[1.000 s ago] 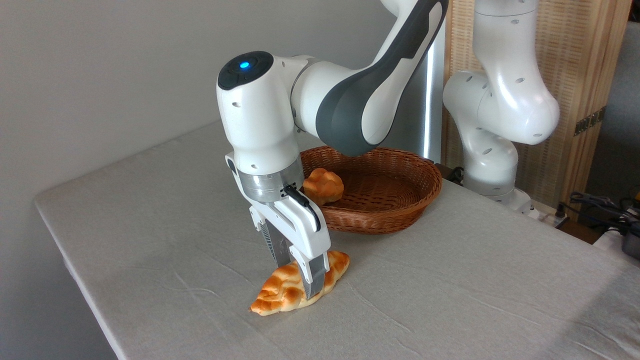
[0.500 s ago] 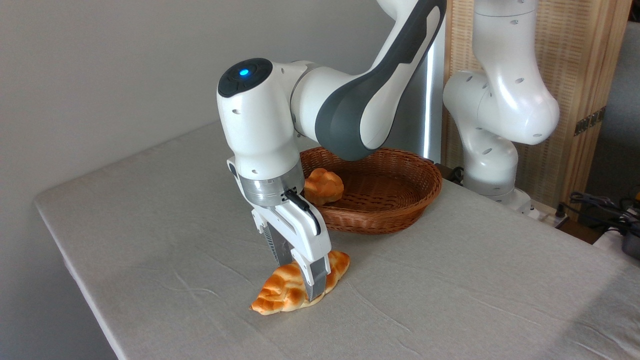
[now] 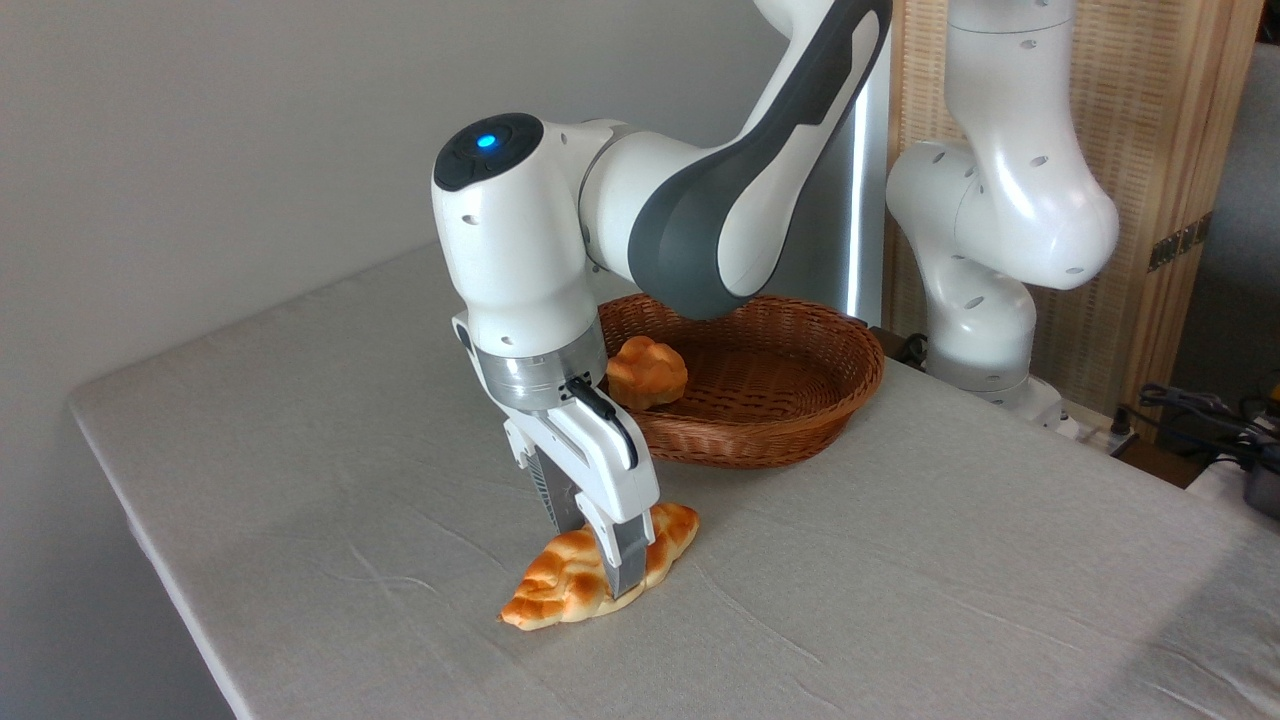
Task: Put bread into the basket
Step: 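Close the gripper around the middle of the braided loaf, then lift the braided loaf and carry it over the wicker basket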
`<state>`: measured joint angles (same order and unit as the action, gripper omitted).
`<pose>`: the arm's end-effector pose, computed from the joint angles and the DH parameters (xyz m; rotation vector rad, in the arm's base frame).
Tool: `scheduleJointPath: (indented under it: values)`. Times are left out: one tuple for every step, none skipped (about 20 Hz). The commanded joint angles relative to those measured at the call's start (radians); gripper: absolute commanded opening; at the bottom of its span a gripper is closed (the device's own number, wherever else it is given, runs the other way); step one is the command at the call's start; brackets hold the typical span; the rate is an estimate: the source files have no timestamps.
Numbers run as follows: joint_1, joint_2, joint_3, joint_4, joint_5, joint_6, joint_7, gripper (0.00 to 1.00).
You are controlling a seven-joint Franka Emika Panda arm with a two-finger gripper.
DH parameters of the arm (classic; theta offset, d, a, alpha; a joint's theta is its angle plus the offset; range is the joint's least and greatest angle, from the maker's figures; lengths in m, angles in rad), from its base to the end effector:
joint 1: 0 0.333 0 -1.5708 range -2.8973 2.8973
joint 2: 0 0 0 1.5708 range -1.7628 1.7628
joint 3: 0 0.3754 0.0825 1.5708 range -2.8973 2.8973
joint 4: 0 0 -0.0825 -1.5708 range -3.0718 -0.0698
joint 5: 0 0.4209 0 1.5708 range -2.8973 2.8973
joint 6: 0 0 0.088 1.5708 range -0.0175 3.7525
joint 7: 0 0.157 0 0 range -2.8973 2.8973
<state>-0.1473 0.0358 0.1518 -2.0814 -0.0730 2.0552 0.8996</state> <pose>0.5766 -0.0049 0.3953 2.7840 -1.2752 -0.0458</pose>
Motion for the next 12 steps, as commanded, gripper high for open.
scheduleJointPath:
  values:
    - [-0.012,0.006,-0.029,0.000,-0.008,0.057,0.022,0.00]
    - [-0.012,0.006,-0.029,0.000,-0.008,0.056,0.022,0.00]
    - [-0.012,0.007,-0.031,-0.002,-0.008,0.054,0.022,0.00]
    - [-0.014,0.007,-0.032,-0.002,-0.008,0.052,0.022,0.00]
    - [-0.014,0.007,-0.032,-0.002,-0.008,0.051,0.022,0.00]
    - [-0.015,0.006,-0.032,-0.002,-0.008,0.051,0.022,0.00]
    - [-0.015,0.007,-0.032,-0.002,-0.008,0.051,0.022,0.00]
    - [-0.015,0.006,-0.032,-0.002,-0.008,0.051,0.024,0.00]
    - [-0.015,0.006,-0.032,-0.002,-0.008,0.051,0.024,0.00]
    - [-0.015,0.004,-0.032,0.000,-0.010,0.052,0.022,0.00]
    - [-0.015,0.003,-0.032,0.001,-0.011,0.052,0.022,0.00]
    - [-0.015,-0.002,-0.032,0.017,-0.013,0.052,0.024,0.00]
